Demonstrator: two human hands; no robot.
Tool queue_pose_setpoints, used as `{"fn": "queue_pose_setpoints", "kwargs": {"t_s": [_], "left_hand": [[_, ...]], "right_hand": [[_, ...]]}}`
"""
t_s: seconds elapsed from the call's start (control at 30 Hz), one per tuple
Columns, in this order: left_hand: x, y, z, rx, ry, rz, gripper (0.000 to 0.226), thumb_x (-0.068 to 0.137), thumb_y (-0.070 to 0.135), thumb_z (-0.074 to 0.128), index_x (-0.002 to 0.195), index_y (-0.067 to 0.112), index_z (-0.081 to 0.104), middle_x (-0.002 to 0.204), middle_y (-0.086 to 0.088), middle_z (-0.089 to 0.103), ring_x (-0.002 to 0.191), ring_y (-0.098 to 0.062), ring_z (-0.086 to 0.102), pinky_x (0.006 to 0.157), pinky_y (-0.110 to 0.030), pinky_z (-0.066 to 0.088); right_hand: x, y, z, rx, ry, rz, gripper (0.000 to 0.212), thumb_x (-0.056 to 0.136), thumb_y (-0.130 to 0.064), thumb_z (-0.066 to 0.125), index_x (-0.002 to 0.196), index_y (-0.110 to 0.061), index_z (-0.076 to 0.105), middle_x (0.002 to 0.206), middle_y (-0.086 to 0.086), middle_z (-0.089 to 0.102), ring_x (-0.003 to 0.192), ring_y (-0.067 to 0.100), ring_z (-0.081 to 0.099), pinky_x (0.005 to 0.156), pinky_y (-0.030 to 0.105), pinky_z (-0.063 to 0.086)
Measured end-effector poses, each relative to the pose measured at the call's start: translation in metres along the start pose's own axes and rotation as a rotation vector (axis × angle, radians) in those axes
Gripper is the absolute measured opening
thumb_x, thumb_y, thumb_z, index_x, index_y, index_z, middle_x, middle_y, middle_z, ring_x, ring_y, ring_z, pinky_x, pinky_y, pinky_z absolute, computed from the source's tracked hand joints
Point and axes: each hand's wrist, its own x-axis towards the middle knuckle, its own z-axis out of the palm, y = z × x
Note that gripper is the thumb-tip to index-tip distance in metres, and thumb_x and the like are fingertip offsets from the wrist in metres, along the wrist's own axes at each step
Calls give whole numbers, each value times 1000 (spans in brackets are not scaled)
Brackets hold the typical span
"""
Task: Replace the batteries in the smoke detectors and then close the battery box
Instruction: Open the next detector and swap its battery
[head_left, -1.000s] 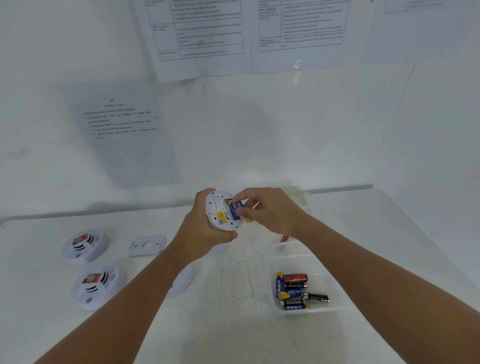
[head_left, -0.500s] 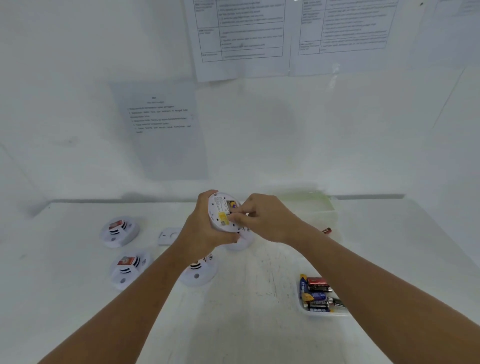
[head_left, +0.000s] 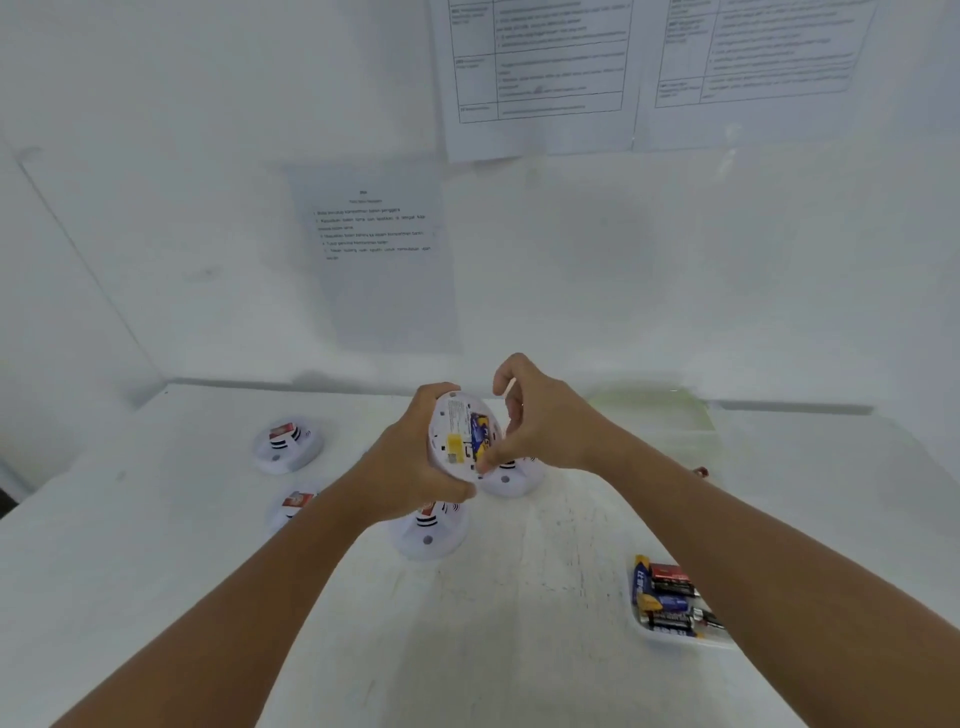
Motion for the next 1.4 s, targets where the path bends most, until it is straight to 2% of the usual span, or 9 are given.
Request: {"fn": "queue_pose_setpoints", "kwargs": {"t_s": [0.2, 0.4, 0.6, 0.73, 0.83, 0.93, 1.13, 1.27, 1.4], "left_hand": [[-12, 10, -9, 37, -6, 0, 103, 62, 7, 93, 140, 37, 34, 122, 17, 56, 115, -9, 61, 87, -29, 61], [-30, -4, -20, -52, 88, -57, 101, 60, 3, 94, 138, 35, 39, 123, 9, 60, 117, -16, 62, 93, -43, 61], [-32, -23, -44, -84, 73, -46, 99, 61, 0, 93, 139, 30, 40, 125, 5, 58, 117, -15, 61, 86, -30, 61], [-28, -48, -69, -89, 147, -44, 98, 64, -2, 92, 140, 26, 38, 124, 5, 58, 114, -16, 63, 82, -30, 61], [-29, -71, -95, -101, 216, -59, 100, 65, 3, 94, 142, 31, 36, 125, 9, 60, 113, -7, 64, 81, -27, 60], [-34, -96, -117, -90, 233, -87, 104, 62, 7, 95, 142, 38, 36, 121, 21, 61, 114, -6, 64, 89, -34, 61], [-38, -127, -135, -101, 177, -104, 104, 62, 4, 94, 142, 38, 37, 117, 28, 61, 114, -5, 64, 94, -42, 60], [-39, -136, -140, -110, 158, -91, 103, 62, 4, 93, 142, 38, 37, 117, 29, 59, 116, -5, 63, 93, -39, 61], [-39, -140, -145, -98, 132, -76, 102, 64, 4, 94, 143, 37, 37, 115, 31, 59, 114, 0, 62, 93, -35, 60]], "right_hand": [[6, -14, -1, 53, -66, 117, 101, 46, -29, 104, 119, -25, 35, 96, 1, 52, 78, 15, 52, 62, 32, 47], [20, -28, 17, 69, -76, 104, 103, 45, -29, 105, 118, -28, 33, 99, 5, 54, 76, 19, 53, 64, 37, 51], [45, -42, 34, 36, -76, 118, 101, 51, -33, 103, 123, -27, 32, 105, 0, 53, 91, 19, 56, 69, 33, 51], [61, -49, 55, 84, -14, 62, 87, 61, -44, 97, 125, -29, 40, 98, 1, 54, 82, 13, 54, 66, 25, 46], [75, -44, 72, 183, 35, 125, 65, 76, -54, 84, 126, -31, 50, 95, 2, 60, 80, 12, 57, 67, 23, 46], [95, -28, 90, -102, -15, 115, 43, 90, -48, 73, 125, -28, 60, 102, 1, 65, 90, 17, 62, 74, 25, 48], [128, -15, 139, -514, -270, 155, 62, 89, -54, 69, 143, -27, 55, 144, 0, 52, 132, 23, 49, 111, 44, 40], [138, -17, 155, -630, -293, 173, 53, 82, -54, 70, 120, -18, 68, 119, 1, 61, 109, 28, 60, 95, 44, 51], [138, -22, 156, -721, -276, 157, 51, 73, -51, 69, 112, -18, 71, 104, -1, 67, 96, 22, 64, 86, 39, 55]]}}
